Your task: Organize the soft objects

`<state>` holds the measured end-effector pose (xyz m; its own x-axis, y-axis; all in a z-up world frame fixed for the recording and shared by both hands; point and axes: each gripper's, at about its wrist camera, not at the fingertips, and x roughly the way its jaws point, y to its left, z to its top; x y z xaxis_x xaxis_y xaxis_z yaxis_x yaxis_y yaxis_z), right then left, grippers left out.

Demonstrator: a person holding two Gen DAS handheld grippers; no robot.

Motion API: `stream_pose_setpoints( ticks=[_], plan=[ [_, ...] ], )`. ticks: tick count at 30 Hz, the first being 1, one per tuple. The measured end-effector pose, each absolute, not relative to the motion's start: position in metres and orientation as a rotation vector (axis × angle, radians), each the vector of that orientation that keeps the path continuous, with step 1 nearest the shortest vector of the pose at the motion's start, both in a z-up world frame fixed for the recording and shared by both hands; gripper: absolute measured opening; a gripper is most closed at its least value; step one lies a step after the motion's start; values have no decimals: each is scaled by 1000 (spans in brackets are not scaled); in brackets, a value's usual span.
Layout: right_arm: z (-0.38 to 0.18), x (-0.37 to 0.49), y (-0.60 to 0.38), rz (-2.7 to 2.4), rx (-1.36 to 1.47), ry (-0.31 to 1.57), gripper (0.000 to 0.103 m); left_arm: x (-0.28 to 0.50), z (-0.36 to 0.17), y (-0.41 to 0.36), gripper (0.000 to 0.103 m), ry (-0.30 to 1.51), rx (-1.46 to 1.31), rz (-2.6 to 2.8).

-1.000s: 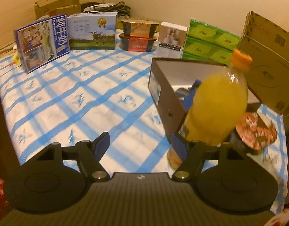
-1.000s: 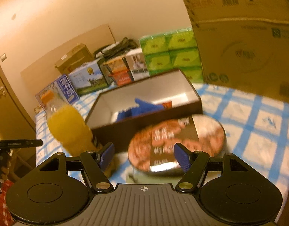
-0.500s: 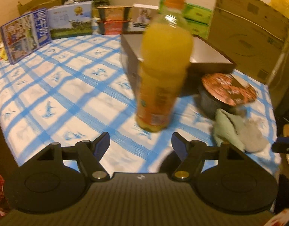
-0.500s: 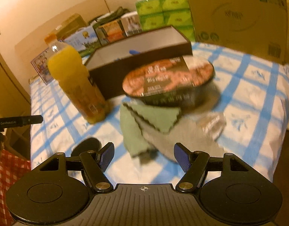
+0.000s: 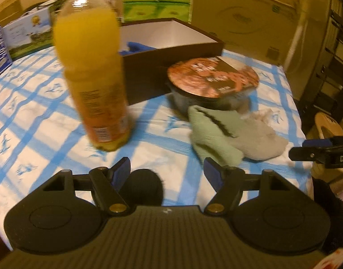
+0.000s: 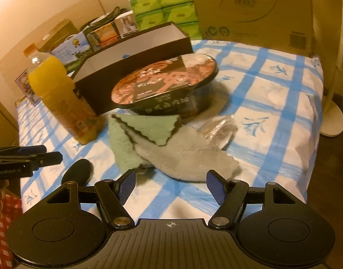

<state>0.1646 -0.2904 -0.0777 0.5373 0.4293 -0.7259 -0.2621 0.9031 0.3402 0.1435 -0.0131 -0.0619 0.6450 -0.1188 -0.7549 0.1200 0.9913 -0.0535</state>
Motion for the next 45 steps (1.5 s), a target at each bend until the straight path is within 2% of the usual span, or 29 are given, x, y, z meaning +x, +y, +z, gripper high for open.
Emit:
stream_pose_setpoints(
  ticks=[19, 22, 25, 27, 29, 30, 45],
  plan=[
    [-107, 194, -324, 274, 244, 929, 70, 212, -108, -68, 68, 907, 11, -187],
    [-110, 197, -329, 257, 253, 927, 70, 219, -113, -70, 62, 908, 1, -191],
    [-112, 199, -334, 244, 263, 930, 70, 223, -117, -73, 49, 909, 5, -207],
    [-114, 199, -335, 240, 270, 933, 70, 224, -118, -76, 27, 910, 13, -226],
    [-115, 198, -336, 239, 273, 937, 70, 222, -117, -79, 11, 907, 39, -229],
    [-116, 198, -336, 239, 274, 938, 70, 220, -115, -80, 8, 907, 59, -229],
    [-113, 179, -329, 260, 286, 946, 70, 139, -37, -44, 6, 798, 97, -220]
  ],
)
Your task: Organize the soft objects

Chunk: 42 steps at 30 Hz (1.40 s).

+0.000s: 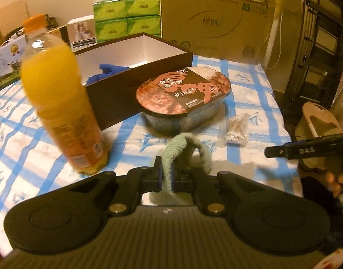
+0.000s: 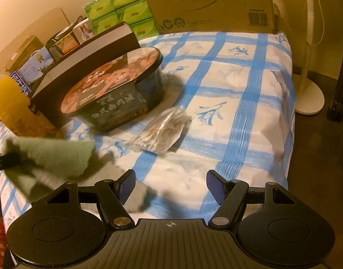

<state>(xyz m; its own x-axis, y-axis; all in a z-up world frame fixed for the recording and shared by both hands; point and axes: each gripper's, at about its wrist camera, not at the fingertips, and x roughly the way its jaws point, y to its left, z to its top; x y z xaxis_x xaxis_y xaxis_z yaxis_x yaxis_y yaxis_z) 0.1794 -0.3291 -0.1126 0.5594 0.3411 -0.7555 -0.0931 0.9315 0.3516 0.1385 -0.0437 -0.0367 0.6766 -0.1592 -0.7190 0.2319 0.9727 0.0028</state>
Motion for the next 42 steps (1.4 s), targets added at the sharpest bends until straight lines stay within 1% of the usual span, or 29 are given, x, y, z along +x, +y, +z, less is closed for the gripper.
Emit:
stream_pose_setpoints(
  ticks=[6, 14, 18, 22, 25, 26, 27, 29, 31, 32, 33, 37, 42],
  plan=[
    [-107, 170, -320, 291, 282, 936, 70, 125, -42, -50, 6, 837, 105, -230],
    [-105, 163, -320, 294, 277, 937, 70, 141, -72, -86, 6, 891, 16, -370],
    [-106, 163, -322, 286, 280, 943, 70, 154, -96, -99, 6, 939, 10, -378],
    [-107, 162, -321, 289, 274, 949, 70, 162, -120, -98, 7, 996, 6, -354],
    [-109, 163, -319, 292, 272, 956, 70, 160, -122, -91, 8, 1005, -30, -349],
    [-110, 163, -318, 294, 271, 957, 70, 159, -118, -88, 13, 1002, -41, -354],
    [-110, 163, -317, 296, 270, 958, 70, 156, -115, -85, 28, 999, -53, -360],
    [-111, 163, -316, 301, 269, 960, 70, 149, -105, -79, 46, 975, -73, -363],
    [-112, 163, -314, 304, 269, 962, 70, 140, -97, -71, 54, 947, -74, -354],
    [-112, 163, -314, 306, 270, 964, 70, 136, -94, -66, 60, 942, -74, -345],
    [-113, 163, -313, 308, 270, 966, 70, 133, -93, -61, 63, 939, -78, -332],
    [-116, 162, -310, 315, 267, 977, 70, 122, -91, -39, 65, 945, -103, -268],
    [-119, 161, -307, 321, 263, 988, 70, 128, -103, -15, 66, 987, -175, -181]
  ],
)
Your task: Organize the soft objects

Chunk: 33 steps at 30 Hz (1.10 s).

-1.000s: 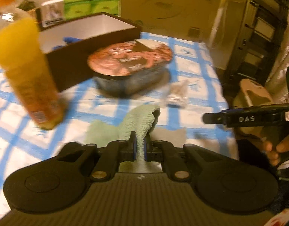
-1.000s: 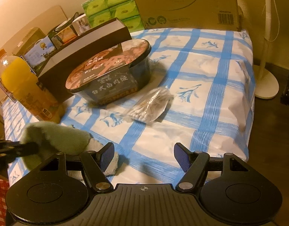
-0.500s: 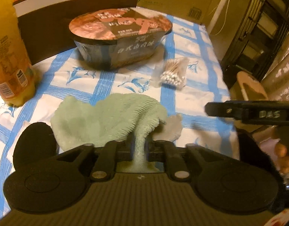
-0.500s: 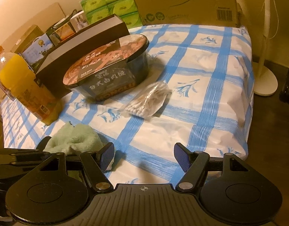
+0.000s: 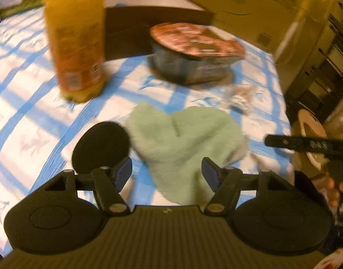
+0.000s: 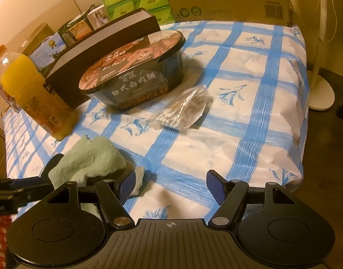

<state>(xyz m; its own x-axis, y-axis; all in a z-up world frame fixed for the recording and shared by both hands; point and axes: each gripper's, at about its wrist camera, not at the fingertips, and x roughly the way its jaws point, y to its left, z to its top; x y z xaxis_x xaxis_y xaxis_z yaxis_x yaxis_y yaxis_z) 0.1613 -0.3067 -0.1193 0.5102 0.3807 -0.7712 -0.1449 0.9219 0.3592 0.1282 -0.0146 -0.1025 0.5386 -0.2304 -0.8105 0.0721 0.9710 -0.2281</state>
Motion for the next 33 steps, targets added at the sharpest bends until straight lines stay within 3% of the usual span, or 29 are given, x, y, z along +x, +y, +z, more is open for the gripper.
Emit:
stream_pose_setpoints(
  ticks=[7, 10, 12, 16, 20, 24, 26, 29, 33],
  plan=[
    [-120, 162, -310, 304, 262, 991, 70, 155, -118, 0, 64, 1011, -331, -190],
    [-120, 163, -312, 297, 264, 992, 70, 164, -129, -2, 58, 1036, -388, -210],
    [-120, 163, -313, 294, 262, 992, 70, 167, -133, -4, 38, 1051, -409, -212],
    [-120, 164, -313, 293, 262, 992, 70, 168, -127, -20, 25, 1022, -325, -256],
    [-121, 165, -314, 292, 266, 994, 70, 165, -116, -52, 26, 972, -136, -301],
    [-122, 165, -312, 298, 265, 997, 70, 165, -118, -84, 48, 962, -16, -343],
    [-123, 165, -312, 298, 266, 997, 70, 165, -123, -100, 53, 953, 56, -346],
    [-124, 166, -315, 290, 273, 999, 70, 165, -133, -118, 58, 946, 156, -321],
    [-126, 169, -317, 289, 281, 986, 70, 167, -143, -122, 57, 923, 183, -303]
  ],
)
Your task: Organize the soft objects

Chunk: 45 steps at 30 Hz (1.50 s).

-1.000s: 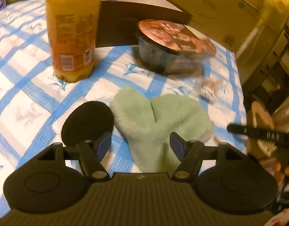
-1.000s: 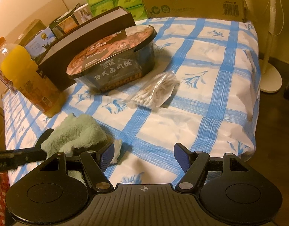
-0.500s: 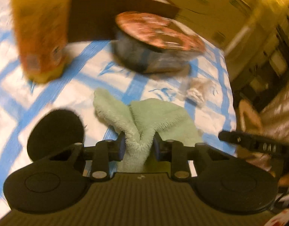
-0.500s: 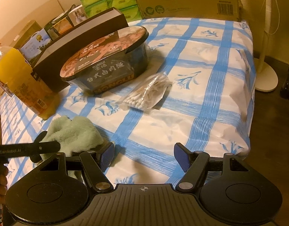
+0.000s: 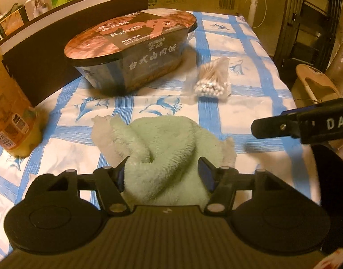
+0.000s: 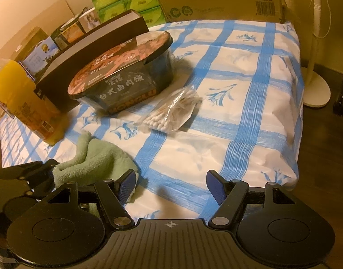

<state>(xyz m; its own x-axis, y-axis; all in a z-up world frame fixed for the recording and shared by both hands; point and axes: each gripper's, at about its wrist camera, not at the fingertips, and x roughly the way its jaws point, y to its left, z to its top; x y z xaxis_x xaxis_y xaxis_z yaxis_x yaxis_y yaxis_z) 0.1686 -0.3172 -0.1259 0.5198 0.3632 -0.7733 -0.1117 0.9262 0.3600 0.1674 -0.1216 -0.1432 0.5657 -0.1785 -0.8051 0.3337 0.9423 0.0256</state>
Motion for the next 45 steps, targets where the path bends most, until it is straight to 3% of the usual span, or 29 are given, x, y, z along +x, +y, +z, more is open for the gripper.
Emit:
stream_pose_setpoints(
  ticks=[5, 9, 17, 29, 30, 31, 40, 45],
  plan=[
    [-128, 175, -317, 297, 278, 972, 70, 170, -142, -118, 26, 885, 204, -321],
    [-129, 183, -315, 309, 266, 958, 70, 178, -133, -108, 21, 883, 166, -300],
    [-130, 211, -310, 316, 261, 902, 70, 207, -114, -80, 20, 829, 168, -133],
    [-148, 258, -295, 221, 318, 904, 69, 229, -131, -73, 24, 882, 100, -85],
    [-150, 259, -292, 215, 306, 907, 68, 229, -132, -72, 25, 886, 93, -83],
    [-152, 260, -290, 209, 294, 911, 58, 229, -134, -70, 25, 889, 86, -83],
    [-151, 257, -277, 252, 180, 852, 30, 238, -143, -70, 44, 923, 70, -81],
    [-148, 256, -275, 280, 174, 845, 26, 240, -144, -73, 44, 927, 78, -88]
  ],
)
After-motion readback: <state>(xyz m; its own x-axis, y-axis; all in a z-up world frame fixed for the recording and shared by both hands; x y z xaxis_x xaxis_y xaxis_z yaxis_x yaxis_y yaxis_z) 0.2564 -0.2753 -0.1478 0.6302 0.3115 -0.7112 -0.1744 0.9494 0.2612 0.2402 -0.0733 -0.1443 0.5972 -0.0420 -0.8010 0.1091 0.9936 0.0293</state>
